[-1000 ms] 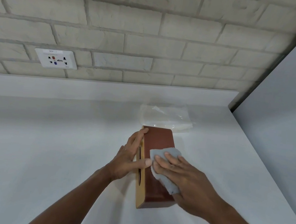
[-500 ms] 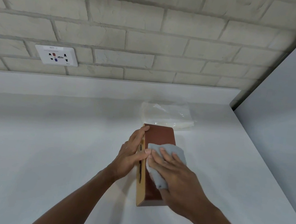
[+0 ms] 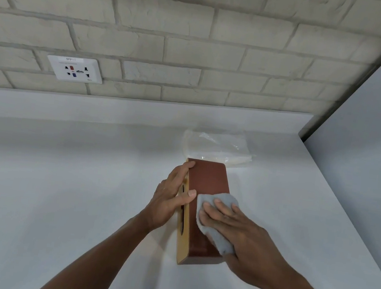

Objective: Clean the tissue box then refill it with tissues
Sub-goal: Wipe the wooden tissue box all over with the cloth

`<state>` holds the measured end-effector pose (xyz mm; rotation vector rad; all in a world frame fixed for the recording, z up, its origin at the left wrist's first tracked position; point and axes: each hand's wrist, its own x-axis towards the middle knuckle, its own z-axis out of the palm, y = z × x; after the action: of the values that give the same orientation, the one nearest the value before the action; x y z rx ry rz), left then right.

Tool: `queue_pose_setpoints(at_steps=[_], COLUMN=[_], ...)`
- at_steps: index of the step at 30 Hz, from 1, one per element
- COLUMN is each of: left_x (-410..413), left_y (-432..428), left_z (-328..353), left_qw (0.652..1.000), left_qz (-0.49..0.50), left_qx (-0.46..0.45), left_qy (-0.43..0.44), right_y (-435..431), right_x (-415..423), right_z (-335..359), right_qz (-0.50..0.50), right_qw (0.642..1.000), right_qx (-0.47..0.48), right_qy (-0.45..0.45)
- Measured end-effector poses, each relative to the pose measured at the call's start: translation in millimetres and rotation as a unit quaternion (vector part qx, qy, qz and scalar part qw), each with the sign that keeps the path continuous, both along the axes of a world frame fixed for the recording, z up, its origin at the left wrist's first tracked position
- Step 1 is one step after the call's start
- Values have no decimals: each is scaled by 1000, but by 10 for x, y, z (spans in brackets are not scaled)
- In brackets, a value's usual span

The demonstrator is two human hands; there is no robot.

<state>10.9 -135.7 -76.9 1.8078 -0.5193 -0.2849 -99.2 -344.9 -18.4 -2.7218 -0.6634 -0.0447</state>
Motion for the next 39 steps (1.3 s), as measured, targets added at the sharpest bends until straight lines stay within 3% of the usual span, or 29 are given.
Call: queue_pose_setpoints(at_steps=[4, 8, 13, 18, 22, 27, 31, 36, 39], left_x=[6, 21, 12, 25, 24, 34, 33, 60, 44], left_y=[-7, 11, 1, 13, 4, -5, -10, -6, -7], left_z=[-11, -31, -34, -31, -48, -54, -71, -71, -75], left_qw=[1000, 1000, 1000, 1000, 1000, 999, 999, 999, 999], left_qz=[9, 5, 7, 10, 12, 15, 19, 25, 20], left_qx=[3, 18, -6, -5, -13, -22, -24, -16, -19], left_qy=[-10, -17, 3, 3, 12, 18, 20, 12, 23], right_y=[231, 132, 129, 53, -32, -41, -32, 82, -157], right_x=[91, -45, 124, 68, 162, -11, 92, -31, 52], right_z=[-36, -3, 1, 10, 34, 1, 15, -13, -3], right_qz=[-15, 50, 2, 93, 46, 110, 42, 110, 67], right_qw=[1000, 999, 1000, 995, 999, 994, 999, 994, 998], right_qx=[16, -13, 5, -9, 26, 0, 17, -13, 5], right_qy=[-10, -7, -17, 17, 13, 8, -6, -2, -6])
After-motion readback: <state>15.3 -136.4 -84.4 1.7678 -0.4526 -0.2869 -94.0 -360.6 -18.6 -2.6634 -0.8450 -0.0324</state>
